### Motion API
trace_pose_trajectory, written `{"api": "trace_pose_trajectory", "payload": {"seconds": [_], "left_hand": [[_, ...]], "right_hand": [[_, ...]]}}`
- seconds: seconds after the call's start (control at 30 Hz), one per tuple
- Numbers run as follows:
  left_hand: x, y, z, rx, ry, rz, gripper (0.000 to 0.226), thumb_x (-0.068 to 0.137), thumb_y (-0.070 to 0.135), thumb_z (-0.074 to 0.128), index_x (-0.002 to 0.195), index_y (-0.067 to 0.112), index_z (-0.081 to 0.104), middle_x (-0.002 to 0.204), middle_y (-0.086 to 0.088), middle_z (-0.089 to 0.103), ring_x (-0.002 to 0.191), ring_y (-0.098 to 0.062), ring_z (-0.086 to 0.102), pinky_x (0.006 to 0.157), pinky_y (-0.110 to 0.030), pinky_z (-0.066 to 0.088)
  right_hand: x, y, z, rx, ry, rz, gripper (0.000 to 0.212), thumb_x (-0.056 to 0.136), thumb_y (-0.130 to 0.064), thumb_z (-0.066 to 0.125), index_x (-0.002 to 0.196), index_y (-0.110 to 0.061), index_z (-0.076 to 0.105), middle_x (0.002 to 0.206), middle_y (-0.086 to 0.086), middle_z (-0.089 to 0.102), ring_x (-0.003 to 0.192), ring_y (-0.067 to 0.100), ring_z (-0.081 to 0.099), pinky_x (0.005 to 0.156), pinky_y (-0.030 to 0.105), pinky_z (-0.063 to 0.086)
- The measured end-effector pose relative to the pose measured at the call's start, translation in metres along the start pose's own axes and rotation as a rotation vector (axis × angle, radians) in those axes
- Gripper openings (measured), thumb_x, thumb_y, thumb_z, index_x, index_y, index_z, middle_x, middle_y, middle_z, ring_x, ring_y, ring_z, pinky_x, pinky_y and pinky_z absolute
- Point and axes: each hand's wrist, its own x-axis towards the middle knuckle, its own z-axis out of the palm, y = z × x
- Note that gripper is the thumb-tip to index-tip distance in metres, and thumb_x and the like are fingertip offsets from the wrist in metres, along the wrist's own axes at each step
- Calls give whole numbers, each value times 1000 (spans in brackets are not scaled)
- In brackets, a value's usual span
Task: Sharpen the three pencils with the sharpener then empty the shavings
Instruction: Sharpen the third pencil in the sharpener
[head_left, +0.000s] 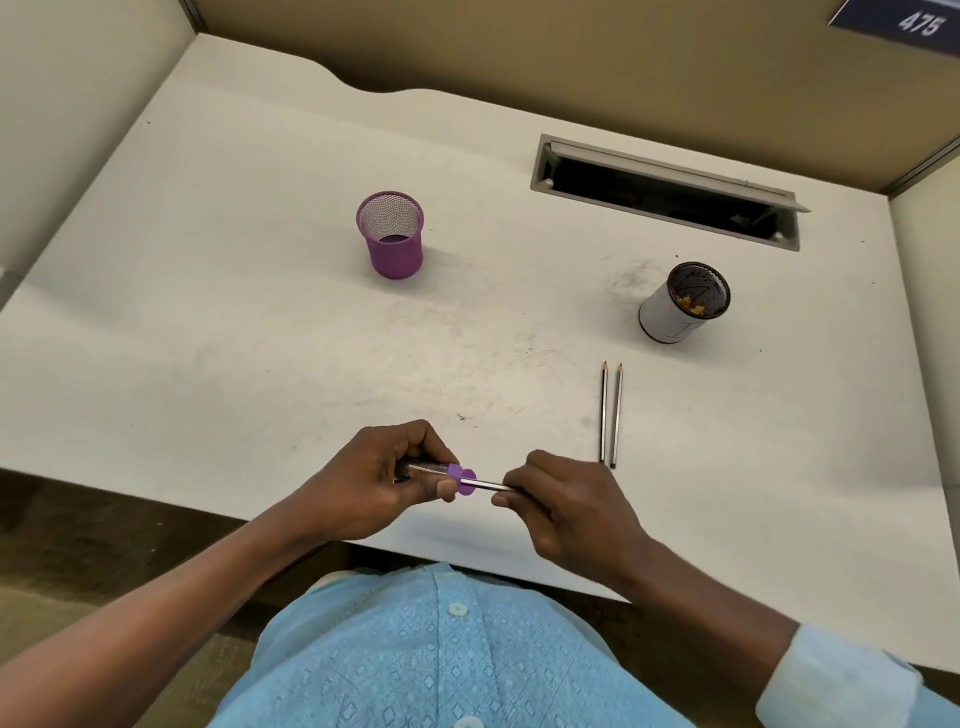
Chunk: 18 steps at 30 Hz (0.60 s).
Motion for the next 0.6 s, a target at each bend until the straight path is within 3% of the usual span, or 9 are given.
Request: {"api": "trace_pose_trajectory", "payload": {"seconds": [0.03, 0.1, 0.13, 0.23, 0.3, 0.37, 0.47, 0.53, 0.6], "left_hand": [[1, 1, 0, -5, 5, 0, 11, 95, 19, 85, 102, 19, 76, 94, 6, 86, 91, -18, 79, 82, -30, 59], [2, 1, 2, 13, 26, 18, 14, 94, 16, 86, 102, 20, 76, 94, 7, 85, 90, -18, 79, 85, -36, 61], [1, 1, 2, 30, 37, 34, 16, 93, 15, 87, 102, 21, 76, 94, 7, 84, 88, -18, 78, 85, -38, 60], [0, 1, 1, 72, 1, 91, 21, 90, 12, 90, 102, 20, 76, 90, 10, 81, 83, -16, 75, 83, -36, 59], [0, 2, 2, 91, 1, 115, 22, 89, 12, 91, 103, 20, 76, 89, 11, 80, 82, -16, 73, 82, -34, 58], [1, 2, 3, 85, 15, 118, 22, 88, 11, 91, 102, 20, 76, 88, 12, 80, 80, -14, 73, 80, -30, 58], [3, 2, 3, 59, 11, 92, 20, 90, 11, 90, 101, 21, 76, 87, 11, 80, 78, -11, 72, 76, -21, 57], [4, 2, 2, 50, 17, 77, 18, 92, 13, 88, 101, 22, 75, 88, 8, 80, 78, -16, 70, 73, -18, 54], [5, 4, 5, 49, 27, 75, 17, 92, 14, 88, 102, 20, 75, 90, 8, 81, 80, -20, 71, 71, -20, 54]], "right_hand": [[-4, 0, 2, -125, 45, -88, 20, 100, -31, 72, 89, -15, 77, 71, -4, 63, 54, 17, 53, 45, 30, 38], [-6, -3, 5, -149, 74, -50, 24, 101, -35, 69, 86, -18, 79, 66, -6, 63, 50, 17, 53, 43, 30, 37], [-4, -6, 5, -12, 25, 90, 26, 100, -37, 70, 83, -19, 80, 62, -6, 64, 48, 16, 52, 45, 29, 37], [11, -5, -5, 797, -350, 815, 33, 96, -40, 76, 80, -12, 83, 53, -3, 53, 47, 14, 37, 47, 24, 30], [15, 0, -14, 1018, -543, 1018, 36, 95, -41, 77, 86, -7, 84, 56, 1, 49, 48, 14, 30, 44, 22, 24], [16, -1, -18, 1012, -586, 944, 36, 93, -45, 79, 92, -9, 85, 57, 2, 53, 47, 13, 33, 44, 21, 25], [11, -5, -14, 794, -410, 757, 27, 80, -42, 90, 89, -18, 82, 60, -4, 67, 49, 9, 48, 50, 20, 38], [4, -1, -10, 440, -198, 448, 19, 82, -34, 91, 84, -21, 78, 65, -11, 67, 54, 6, 51, 56, 20, 41], [-3, -2, -7, 54, -16, 83, 14, 94, -28, 81, 87, -16, 77, 70, -9, 64, 54, 12, 51, 51, 25, 39]]}}
